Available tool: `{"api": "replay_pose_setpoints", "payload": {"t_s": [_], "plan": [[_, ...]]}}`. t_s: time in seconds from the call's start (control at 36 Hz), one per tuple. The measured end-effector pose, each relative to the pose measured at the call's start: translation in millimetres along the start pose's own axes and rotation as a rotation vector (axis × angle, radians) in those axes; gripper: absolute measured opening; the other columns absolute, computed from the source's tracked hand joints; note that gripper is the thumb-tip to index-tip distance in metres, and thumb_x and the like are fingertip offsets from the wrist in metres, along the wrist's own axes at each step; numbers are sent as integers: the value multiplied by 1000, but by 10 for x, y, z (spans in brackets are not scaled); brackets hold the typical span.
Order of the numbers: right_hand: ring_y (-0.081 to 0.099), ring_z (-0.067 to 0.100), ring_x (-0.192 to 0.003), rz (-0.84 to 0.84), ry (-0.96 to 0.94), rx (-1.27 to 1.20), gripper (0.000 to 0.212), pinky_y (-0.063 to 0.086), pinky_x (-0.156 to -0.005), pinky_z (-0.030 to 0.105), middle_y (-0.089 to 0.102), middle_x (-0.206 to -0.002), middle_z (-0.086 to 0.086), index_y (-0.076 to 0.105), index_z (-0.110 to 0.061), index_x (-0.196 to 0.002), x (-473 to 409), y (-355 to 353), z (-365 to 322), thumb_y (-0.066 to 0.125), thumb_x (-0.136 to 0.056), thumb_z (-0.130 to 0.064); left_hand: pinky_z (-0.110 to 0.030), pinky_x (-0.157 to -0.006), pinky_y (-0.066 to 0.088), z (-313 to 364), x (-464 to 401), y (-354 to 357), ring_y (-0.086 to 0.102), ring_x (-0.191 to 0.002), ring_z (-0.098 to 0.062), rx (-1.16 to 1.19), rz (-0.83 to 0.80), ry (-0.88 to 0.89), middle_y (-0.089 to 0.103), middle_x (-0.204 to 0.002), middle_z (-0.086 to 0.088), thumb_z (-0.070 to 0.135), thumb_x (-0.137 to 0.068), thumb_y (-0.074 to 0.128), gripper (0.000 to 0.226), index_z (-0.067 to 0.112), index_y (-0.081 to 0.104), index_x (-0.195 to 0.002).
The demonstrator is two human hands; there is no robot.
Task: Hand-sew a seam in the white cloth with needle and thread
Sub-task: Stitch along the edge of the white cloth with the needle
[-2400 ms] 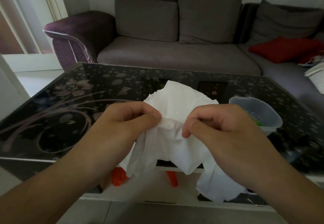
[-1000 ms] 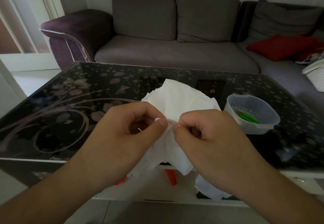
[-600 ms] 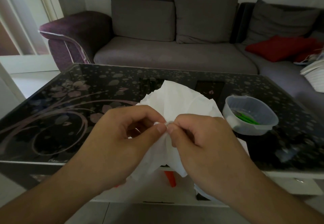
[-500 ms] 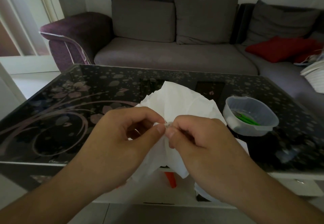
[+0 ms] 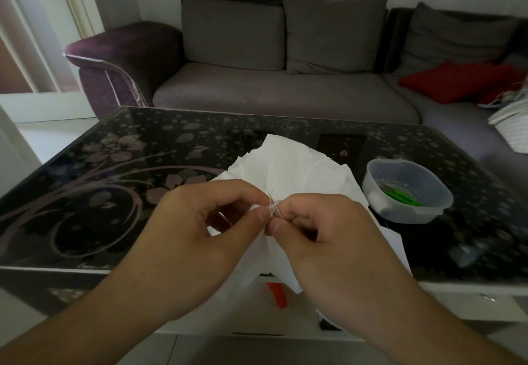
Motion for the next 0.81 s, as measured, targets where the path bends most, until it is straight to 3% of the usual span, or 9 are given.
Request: {"api": "replay_pose_setpoints", "payload": {"t_s": [0.28,0.42,0.5,0.61,0.81], "plan": [[65,3,-70,-90,61,30,24,46,-64,12,65,-68,-10,69,-32,-89,1,34,-41,56,-101,-47,-17,-80,57,12,52,-22,72,-88,-3,-91,24,1,75,-88,24,39,-89,65,15,41,79,-93],[67,4,-73,-135,38,48,18,53,-73,17,71,-74,-11,68,-31,-85,31,-124,-36,63,-98,-42,-22,-77,62,4,21,1,72,-89,-3,-50,58,-64,75,-87,24,44,-85,65,13,43,78,-89],[68,5,-72,-117,27,82,22,57,-77,24,71,-73,-11,68,-28,-80,42,-154,-26,64,-98,-39,-28,-76,61,0,8,-8,73,-83,-9,-34,66,-74,76,-84,17,33,-87,70,12,41,79,-88],[67,8,-69,-74,24,76,24,58,-73,28,70,-70,-7,66,-26,-78,28,-121,-34,62,-99,-37,-26,-75,61,24,4,1,74,-84,-11,-22,53,-80,76,-84,16,37,-85,68,13,41,79,-88],[65,6,-68,-14,87,37,27,56,-69,18,68,-70,-9,66,-29,-77,-9,-92,-54,58,-101,-38,-26,-76,61,51,-11,39,73,-86,-6,-41,-16,-78,75,-85,22,40,-86,65,14,44,78,-89]]}}
Point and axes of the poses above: each hand's wrist, its own x-axis away from the middle knuckle, its own y-axis out of the palm, z = x × y, the point moved 1 cm from there along -x, towards the middle knuckle
